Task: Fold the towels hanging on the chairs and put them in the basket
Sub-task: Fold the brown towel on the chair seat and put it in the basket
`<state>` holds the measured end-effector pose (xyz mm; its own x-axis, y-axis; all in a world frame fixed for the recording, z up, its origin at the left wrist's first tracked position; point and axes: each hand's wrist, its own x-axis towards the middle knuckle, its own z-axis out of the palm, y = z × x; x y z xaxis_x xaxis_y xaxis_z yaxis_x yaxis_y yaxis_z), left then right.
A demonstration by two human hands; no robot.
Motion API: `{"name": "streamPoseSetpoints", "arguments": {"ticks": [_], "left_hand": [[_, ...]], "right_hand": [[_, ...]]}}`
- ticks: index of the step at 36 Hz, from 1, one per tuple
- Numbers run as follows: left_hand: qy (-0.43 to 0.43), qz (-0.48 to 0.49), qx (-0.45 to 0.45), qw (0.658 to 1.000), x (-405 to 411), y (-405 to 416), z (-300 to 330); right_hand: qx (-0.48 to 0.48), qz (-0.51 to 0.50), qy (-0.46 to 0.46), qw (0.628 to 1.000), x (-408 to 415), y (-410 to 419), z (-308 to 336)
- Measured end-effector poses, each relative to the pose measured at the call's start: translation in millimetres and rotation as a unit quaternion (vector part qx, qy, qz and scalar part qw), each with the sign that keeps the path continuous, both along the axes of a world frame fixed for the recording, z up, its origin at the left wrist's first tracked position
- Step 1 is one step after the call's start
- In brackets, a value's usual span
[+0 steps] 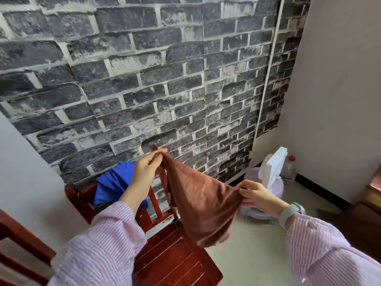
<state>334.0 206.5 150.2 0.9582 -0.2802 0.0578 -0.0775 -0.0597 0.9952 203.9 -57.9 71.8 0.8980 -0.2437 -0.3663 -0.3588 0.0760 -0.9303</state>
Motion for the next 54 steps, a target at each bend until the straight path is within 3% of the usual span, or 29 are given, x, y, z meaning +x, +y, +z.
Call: {"name": "streamPoseSetpoints", "arguments": {"ticks": [2, 8, 11, 15, 20, 25, 28, 32, 38, 41, 44, 49, 54], "left_hand": [[0.000, -0.007, -0.008, 1.000, -1, 1, -4], [-0.012, -0.036, -0.016, 0.999, -7, 7, -12], [-0.003, -0.053, -0.039, 0.998, -18, 4, -14], [0.011, -0.076, -0.041, 0.996, -34, 1, -21], [0.017, -0.087, -0.036, 0.995, -41, 6, -29], [0.051, -0.060, -0.050, 0.996, -36, 20, -34], [0.080, -0.036, -0.035, 0.996, -33, 33, -47], [0.100, -0.020, 0.020, 0.995, -28, 44, -67], [0.076, -0.068, 0.179, 0.979, -11, 52, -84], [0.054, -0.085, 0.264, 0.959, -4, 51, -81], [0.064, -0.096, 0.303, 0.946, 3, 48, -81], [0.076, -0.063, 0.390, 0.915, 11, 48, -91], [0.114, -0.080, 0.397, 0.907, 11, 51, -106]], "right_hand": [[0.011, 0.001, 0.007, 1.000, -4, 2, -8], [0.200, 0.038, 0.126, 0.971, -25, 12, -39], [0.222, 0.039, 0.166, 0.960, -31, 30, -61], [0.242, 0.025, 0.148, 0.959, -32, 64, -96], [0.346, 0.028, 0.201, 0.916, -33, 115, -115], [0.061, -0.050, 0.199, 0.977, -26, 122, -119], [-0.025, -0.112, 0.142, 0.983, -27, 105, -115], [-0.045, -0.184, 0.089, 0.978, -25, 72, -106], [0.114, -0.194, 0.038, 0.974, -34, 27, -80], [0.203, -0.229, 0.053, 0.951, -35, 13, -78], [0.097, -0.272, 0.055, 0.956, -31, 0, -82], [-0.103, -0.259, 0.026, 0.960, -29, -7, -76], [-0.216, -0.228, 0.034, 0.949, -30, -10, -77]]}}
